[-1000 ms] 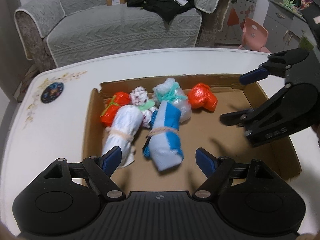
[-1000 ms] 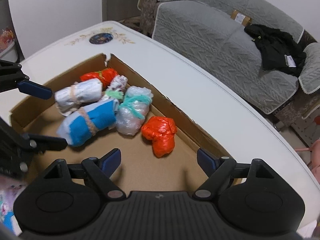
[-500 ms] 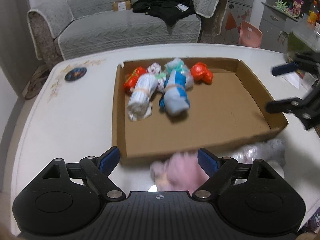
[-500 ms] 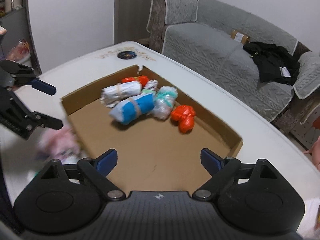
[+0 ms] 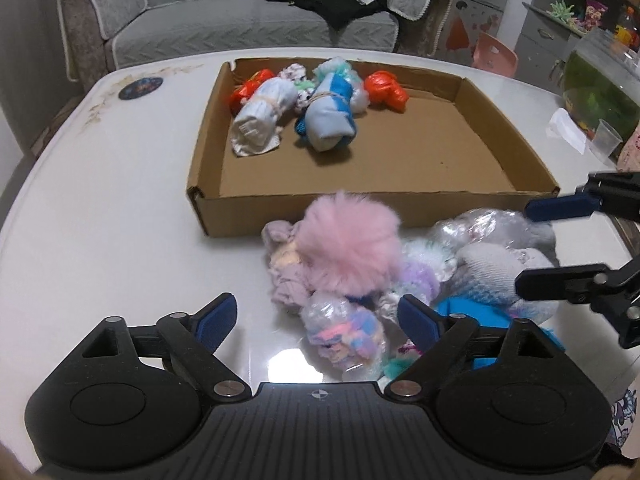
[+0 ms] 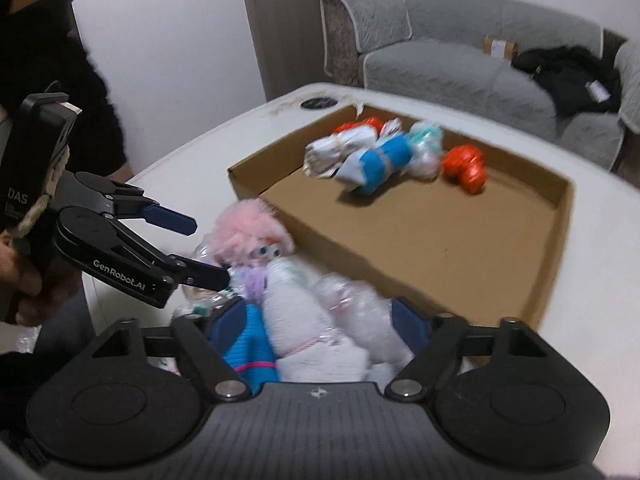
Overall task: Organize objects
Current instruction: 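Withdraw both tools from the box back toward the remaining pile, then grasp the clear bundle with pastel cloth with the left tool while the right tool grasps the white sock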
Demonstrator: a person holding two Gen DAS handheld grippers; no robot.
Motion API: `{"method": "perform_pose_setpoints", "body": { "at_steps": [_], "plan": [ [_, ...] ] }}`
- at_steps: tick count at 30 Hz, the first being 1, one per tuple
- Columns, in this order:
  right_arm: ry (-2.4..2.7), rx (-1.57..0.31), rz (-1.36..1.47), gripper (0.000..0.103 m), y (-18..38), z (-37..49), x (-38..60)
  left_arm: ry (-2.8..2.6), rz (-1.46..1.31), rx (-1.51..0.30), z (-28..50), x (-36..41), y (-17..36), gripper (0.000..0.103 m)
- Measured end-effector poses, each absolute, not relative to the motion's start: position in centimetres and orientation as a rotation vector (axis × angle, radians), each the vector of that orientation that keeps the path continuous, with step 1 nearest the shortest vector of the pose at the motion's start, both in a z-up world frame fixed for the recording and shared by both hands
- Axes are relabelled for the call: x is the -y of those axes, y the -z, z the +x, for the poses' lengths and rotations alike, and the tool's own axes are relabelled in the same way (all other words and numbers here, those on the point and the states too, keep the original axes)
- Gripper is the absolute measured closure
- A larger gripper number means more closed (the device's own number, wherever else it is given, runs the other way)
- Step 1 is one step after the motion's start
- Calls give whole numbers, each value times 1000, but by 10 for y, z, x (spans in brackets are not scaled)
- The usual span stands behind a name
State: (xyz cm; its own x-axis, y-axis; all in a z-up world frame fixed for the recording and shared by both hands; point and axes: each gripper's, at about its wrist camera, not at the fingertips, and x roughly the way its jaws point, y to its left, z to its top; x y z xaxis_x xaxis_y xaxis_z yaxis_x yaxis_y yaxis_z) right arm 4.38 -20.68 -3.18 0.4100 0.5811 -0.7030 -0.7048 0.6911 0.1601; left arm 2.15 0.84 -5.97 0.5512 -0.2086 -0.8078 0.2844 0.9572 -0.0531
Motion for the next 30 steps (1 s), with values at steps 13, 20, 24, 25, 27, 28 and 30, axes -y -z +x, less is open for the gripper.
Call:
{"method": "perform_pose_setpoints", "body": {
  "at_steps": [13,20,24,25,27,28,30],
  "plan": [
    [-755,-952,-118,48,58,37,238,182,76,-974,12,-51,69,9],
    [-727,-946,-144,48,66,30,246,204,119,-981,13,-30,76,9],
    [-736,-889,-201,36,64,28,236,211,129,-950,7,-27,78,9],
    [-742,-869,-207,34,63,27,234,212,129,-939,6,-28,79,9],
    [-758,-845,-220,31,65,29,232,213,128,-917,3,-29,79,9],
    [-766,-839,-223,31,66,30,231,216,130,-908,2,-29,79,9],
    [-770,-836,-231,34,69,31,228,220,130,-879,-1,-30,80,10]
  ]
}}
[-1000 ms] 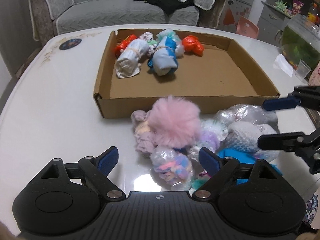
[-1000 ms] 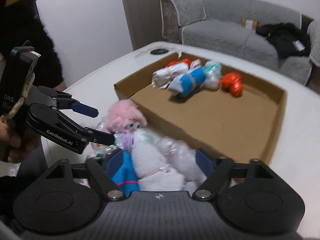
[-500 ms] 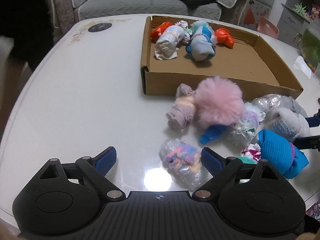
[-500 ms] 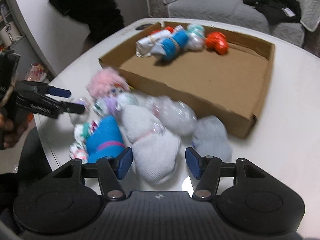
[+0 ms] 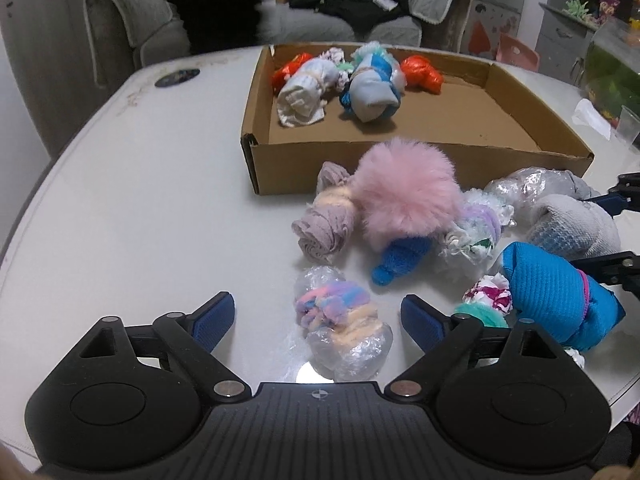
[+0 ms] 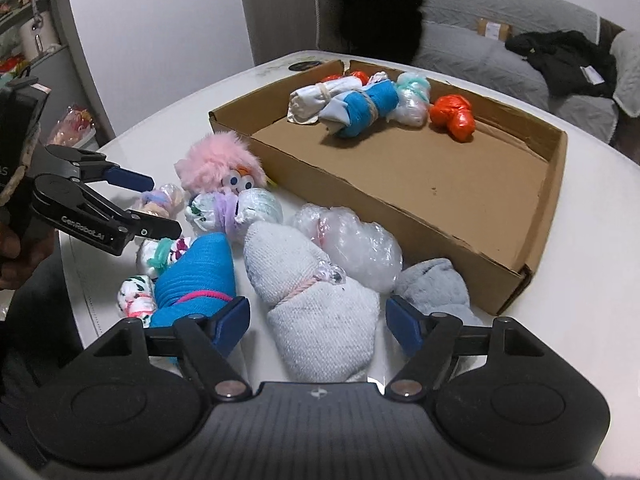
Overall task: Organize objects
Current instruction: 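Grasp the clear bundle with pastel cloth with the left tool while the right tool grasps the white sock, then carry the pastel bundle and white sock into the box and open both tools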
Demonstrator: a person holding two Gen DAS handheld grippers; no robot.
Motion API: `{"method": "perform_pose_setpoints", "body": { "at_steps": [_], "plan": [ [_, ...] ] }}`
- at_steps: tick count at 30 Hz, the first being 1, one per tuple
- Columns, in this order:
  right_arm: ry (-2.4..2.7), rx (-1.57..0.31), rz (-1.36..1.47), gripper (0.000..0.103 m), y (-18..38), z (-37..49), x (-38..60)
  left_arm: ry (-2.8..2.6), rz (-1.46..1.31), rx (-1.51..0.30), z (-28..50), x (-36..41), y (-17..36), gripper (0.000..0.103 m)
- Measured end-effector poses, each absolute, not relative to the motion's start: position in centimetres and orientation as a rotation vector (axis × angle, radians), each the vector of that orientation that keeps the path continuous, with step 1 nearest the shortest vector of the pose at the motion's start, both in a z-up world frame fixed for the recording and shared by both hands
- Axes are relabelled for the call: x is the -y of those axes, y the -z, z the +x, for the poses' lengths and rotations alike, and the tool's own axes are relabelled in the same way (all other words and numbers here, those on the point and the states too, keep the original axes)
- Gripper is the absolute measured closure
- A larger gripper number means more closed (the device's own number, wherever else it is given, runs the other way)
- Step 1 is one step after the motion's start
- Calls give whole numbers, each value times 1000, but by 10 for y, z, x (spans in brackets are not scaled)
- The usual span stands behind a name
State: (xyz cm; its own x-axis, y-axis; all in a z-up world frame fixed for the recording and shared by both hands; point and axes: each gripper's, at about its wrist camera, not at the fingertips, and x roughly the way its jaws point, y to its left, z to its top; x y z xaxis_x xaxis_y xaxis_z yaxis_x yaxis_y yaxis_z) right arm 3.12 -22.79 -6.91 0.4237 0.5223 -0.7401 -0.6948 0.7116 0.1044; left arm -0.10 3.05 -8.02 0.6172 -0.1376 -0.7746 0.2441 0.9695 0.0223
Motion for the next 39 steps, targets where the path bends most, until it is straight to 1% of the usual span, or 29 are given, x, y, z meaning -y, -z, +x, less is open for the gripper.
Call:
{"method": "perform_pose_setpoints", "body": {
  "at_steps": [1,2,3,4,5,10,12,15,16,17,24,27,33,39],
  "plan": [
    [-773,-841,-229,36,72,32,228,220,127,-866,-2,-31,81,10],
    [-775,-848,-224,45,73,33,227,219,123,-855,-3,-32,81,10],
    [-776,-853,-216,48,75,33,227,219,122,-848,-5,-32,82,9],
    [-776,-847,-217,49,75,31,227,218,123,-846,-5,-32,83,5],
    [-780,-842,-219,55,75,30,228,215,120,-848,-5,-33,84,0],
    [-786,-842,-194,59,74,29,231,229,124,-843,-4,-35,85,0],
    [-781,-841,-185,60,74,28,231,240,125,-832,-7,-35,84,5],
    [-790,-839,-166,61,73,25,233,260,129,-810,-13,-33,81,26],
    [-793,-835,-163,61,73,23,235,266,128,-804,-14,-33,79,41],
    [-796,-830,-161,61,72,22,236,265,127,-801,-15,-34,77,53],
    [-794,-812,-130,61,63,16,247,270,115,-818,-15,-38,72,55],
    [-793,-794,-119,61,52,13,255,261,130,-808,-17,-43,60,55],
    [-771,-723,-139,61,14,15,270,254,174,-736,-9,-50,5,55],
    [-728,-636,-221,61,-35,44,280,344,285,-654,29,-8,-56,55]
  ]
}}
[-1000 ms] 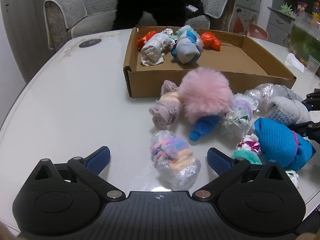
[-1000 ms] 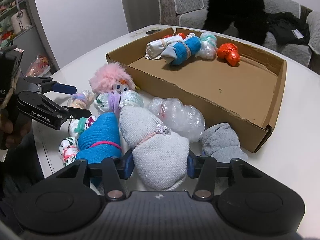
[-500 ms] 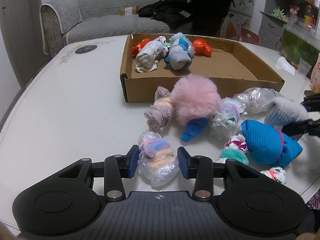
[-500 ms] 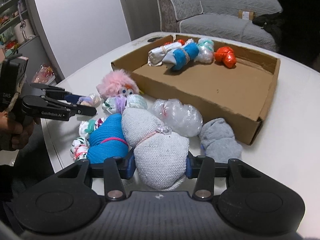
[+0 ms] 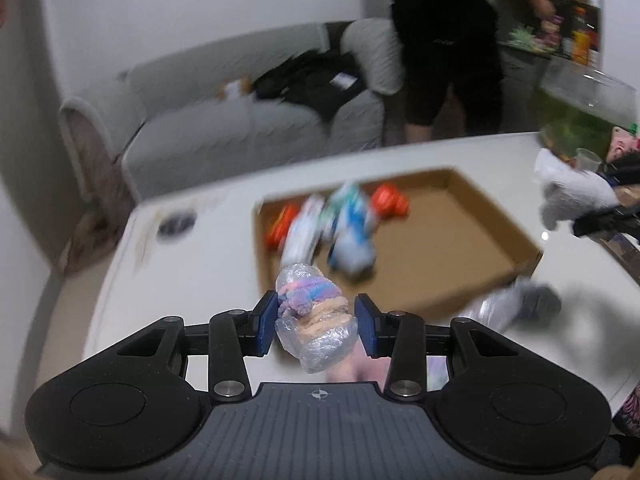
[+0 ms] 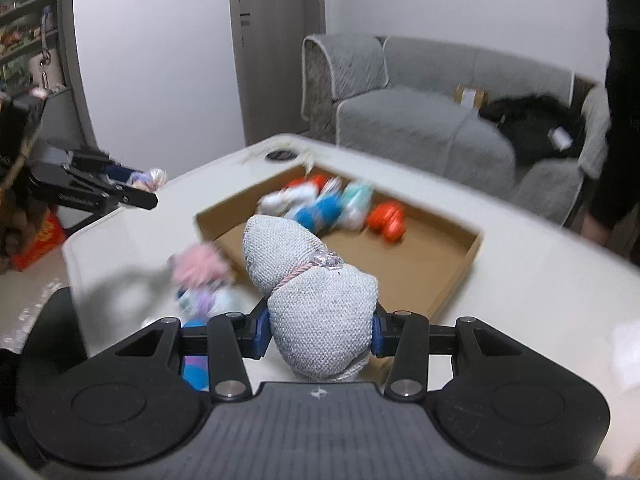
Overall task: Organize objects
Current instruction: 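Carry the pastel bundle and white sock into the box and open both tools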
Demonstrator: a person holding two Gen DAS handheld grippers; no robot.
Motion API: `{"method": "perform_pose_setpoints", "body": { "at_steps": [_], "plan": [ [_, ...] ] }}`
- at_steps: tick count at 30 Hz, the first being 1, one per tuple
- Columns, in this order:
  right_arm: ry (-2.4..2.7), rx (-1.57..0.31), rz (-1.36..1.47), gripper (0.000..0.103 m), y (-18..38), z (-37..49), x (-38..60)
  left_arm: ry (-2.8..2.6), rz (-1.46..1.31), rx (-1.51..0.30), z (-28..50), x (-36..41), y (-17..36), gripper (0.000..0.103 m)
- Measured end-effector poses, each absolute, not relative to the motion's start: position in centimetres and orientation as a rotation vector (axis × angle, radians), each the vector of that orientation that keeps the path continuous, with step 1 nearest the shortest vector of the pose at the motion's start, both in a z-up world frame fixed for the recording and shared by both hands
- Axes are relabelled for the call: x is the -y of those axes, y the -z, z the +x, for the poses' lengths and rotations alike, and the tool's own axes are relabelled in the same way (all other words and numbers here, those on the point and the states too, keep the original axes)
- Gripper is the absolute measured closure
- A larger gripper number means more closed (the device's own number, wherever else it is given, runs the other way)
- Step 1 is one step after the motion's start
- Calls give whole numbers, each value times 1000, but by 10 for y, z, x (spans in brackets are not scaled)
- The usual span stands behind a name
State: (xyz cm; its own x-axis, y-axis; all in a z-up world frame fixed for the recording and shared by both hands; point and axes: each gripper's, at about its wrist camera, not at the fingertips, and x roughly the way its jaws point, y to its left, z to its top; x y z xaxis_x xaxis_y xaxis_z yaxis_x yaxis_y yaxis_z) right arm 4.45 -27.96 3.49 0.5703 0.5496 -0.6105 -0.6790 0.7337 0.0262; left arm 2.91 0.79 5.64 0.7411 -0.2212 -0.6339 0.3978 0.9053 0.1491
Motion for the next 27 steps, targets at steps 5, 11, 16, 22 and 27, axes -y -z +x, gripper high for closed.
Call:
{"method": "perform_pose_setpoints", "body": {
  "at_steps": [5,11,16,22,27],
  "plan": [
    [-699,-597,-301,61,-61,90,271,467,329,-629,83,57,-81,55],
    [-683,-623,-367,61,-49,153,249,587,391,-637,137,135,-54,55],
    [-740,-666,-414,61,-19,189,241,622,421,-711,171,164,-8,55],
    [-767,-725,-491,61,16,220,230,620,423,-788,189,177,38,55],
    [-764,-775,-526,61,39,234,223,596,408,-832,198,176,58,55]
  ]
}}
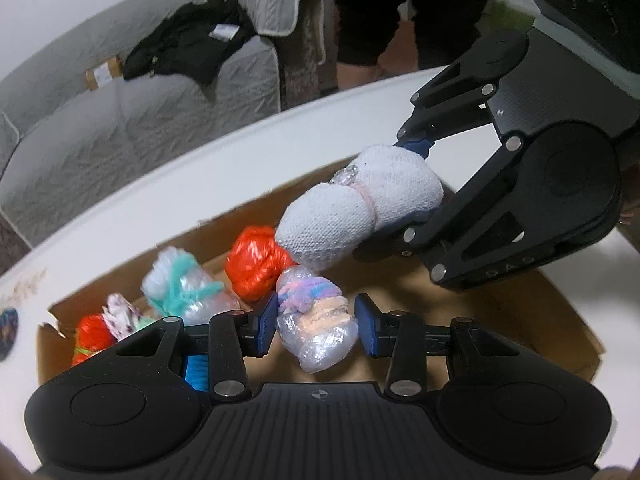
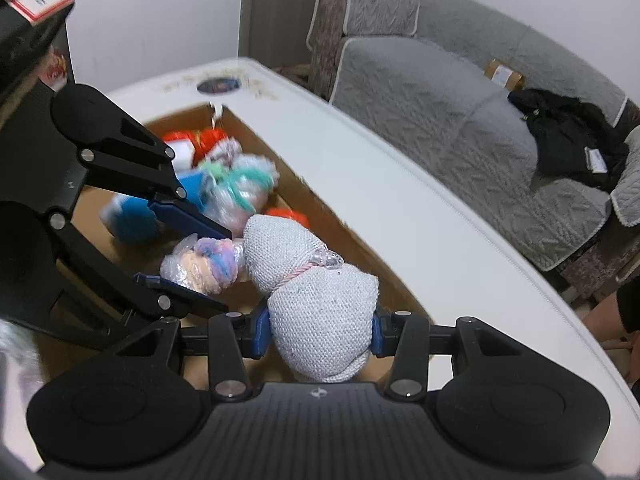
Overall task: Organize objects
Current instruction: 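Carry the pastel bundle and white sock into the box and open both tools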
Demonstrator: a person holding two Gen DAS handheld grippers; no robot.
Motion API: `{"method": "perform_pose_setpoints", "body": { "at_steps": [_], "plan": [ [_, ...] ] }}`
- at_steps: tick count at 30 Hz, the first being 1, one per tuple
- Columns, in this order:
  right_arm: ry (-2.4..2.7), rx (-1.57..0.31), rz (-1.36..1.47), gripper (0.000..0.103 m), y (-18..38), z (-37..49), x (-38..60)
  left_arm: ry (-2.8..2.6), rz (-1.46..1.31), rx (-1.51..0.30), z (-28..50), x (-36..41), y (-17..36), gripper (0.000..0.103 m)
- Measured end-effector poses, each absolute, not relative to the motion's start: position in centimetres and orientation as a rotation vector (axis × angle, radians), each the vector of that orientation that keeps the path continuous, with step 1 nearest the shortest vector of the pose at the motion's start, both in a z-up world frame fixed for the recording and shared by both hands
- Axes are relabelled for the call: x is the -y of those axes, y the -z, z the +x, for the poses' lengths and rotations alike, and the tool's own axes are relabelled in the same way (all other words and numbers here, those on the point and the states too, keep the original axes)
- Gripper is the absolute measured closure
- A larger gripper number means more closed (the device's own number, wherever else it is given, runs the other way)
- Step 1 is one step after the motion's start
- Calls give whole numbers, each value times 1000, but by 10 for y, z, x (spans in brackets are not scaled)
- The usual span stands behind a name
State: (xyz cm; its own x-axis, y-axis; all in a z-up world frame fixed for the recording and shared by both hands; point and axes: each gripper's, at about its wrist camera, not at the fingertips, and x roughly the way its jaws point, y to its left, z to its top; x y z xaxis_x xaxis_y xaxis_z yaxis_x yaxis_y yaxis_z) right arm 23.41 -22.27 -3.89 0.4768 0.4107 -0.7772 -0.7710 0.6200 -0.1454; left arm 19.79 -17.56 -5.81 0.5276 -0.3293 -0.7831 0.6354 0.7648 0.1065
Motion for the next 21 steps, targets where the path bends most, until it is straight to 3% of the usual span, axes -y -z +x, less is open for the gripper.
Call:
{"method": "perform_pose_setpoints", "body": {
  "at_steps": [21],
  "plan": [
    [-759,-834,-572,61,58,255,229,537,330,-853,214,185,67,54]
  ]
}}
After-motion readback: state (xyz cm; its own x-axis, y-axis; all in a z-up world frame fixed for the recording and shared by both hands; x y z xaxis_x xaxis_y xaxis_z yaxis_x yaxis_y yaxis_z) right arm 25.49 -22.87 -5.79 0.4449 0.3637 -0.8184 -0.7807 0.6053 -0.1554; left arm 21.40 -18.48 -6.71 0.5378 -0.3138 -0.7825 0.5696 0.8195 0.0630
